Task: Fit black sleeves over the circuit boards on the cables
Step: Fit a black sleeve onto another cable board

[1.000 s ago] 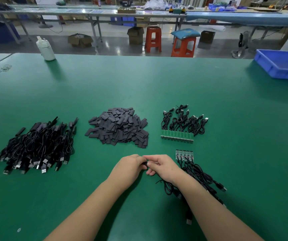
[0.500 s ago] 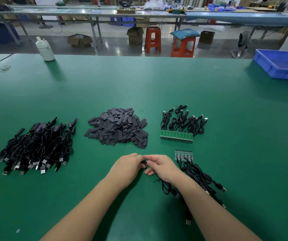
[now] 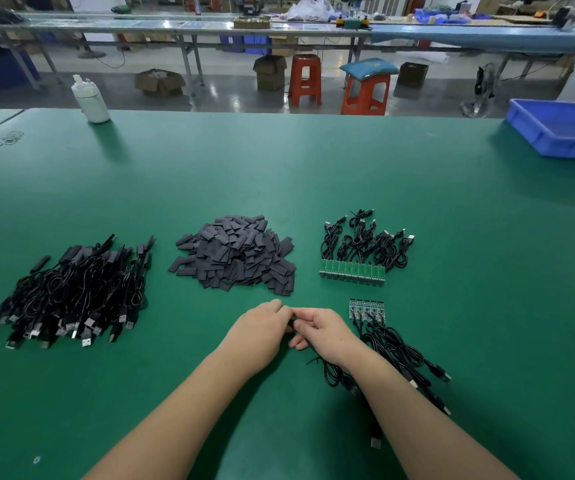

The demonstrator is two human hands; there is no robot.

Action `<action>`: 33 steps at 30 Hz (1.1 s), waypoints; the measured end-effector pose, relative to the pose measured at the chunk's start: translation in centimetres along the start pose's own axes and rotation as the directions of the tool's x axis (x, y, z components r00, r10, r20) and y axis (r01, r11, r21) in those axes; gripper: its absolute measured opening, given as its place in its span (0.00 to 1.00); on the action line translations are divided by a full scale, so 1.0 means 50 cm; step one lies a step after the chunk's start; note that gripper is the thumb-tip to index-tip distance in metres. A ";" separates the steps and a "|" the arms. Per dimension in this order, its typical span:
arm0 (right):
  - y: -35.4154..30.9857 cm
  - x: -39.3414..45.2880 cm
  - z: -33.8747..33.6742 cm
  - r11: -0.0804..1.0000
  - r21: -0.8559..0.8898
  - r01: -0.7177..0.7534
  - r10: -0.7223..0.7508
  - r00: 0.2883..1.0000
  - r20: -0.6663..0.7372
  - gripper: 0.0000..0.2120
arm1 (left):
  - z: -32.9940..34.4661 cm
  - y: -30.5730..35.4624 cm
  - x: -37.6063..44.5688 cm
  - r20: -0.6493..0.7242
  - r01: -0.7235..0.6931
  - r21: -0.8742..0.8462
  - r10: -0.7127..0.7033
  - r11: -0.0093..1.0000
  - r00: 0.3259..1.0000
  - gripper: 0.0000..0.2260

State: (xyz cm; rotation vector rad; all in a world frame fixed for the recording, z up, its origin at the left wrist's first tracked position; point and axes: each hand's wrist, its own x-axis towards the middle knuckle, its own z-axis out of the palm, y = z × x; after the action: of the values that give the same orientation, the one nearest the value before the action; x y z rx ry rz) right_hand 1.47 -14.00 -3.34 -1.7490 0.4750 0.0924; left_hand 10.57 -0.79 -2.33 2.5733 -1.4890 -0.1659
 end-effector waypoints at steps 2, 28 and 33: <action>-0.002 -0.002 0.002 0.999 0.048 -0.015 0.016 1.000 -0.014 0.19 | 0.005 0.000 -0.004 -0.088 0.027 -0.144 -0.040 0.989 0.995 0.13; -0.072 -0.013 -0.029 0.920 -0.392 -0.003 -0.174 0.893 -0.415 0.10 | -0.087 -0.068 -0.068 -0.112 0.346 -0.759 -0.634 0.552 0.765 0.03; -0.043 -0.037 -0.136 0.573 -0.777 -0.259 -0.195 0.878 -0.436 0.13 | -0.159 -0.273 -0.112 -0.330 0.602 -0.420 -0.732 0.679 0.595 0.10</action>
State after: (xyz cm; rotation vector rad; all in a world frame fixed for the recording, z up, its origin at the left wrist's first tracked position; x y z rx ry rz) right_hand -0.76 -19.65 0.86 -2.7346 0.9418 -0.1335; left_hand 20.80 11.42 2.85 2.5408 -0.2336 0.1705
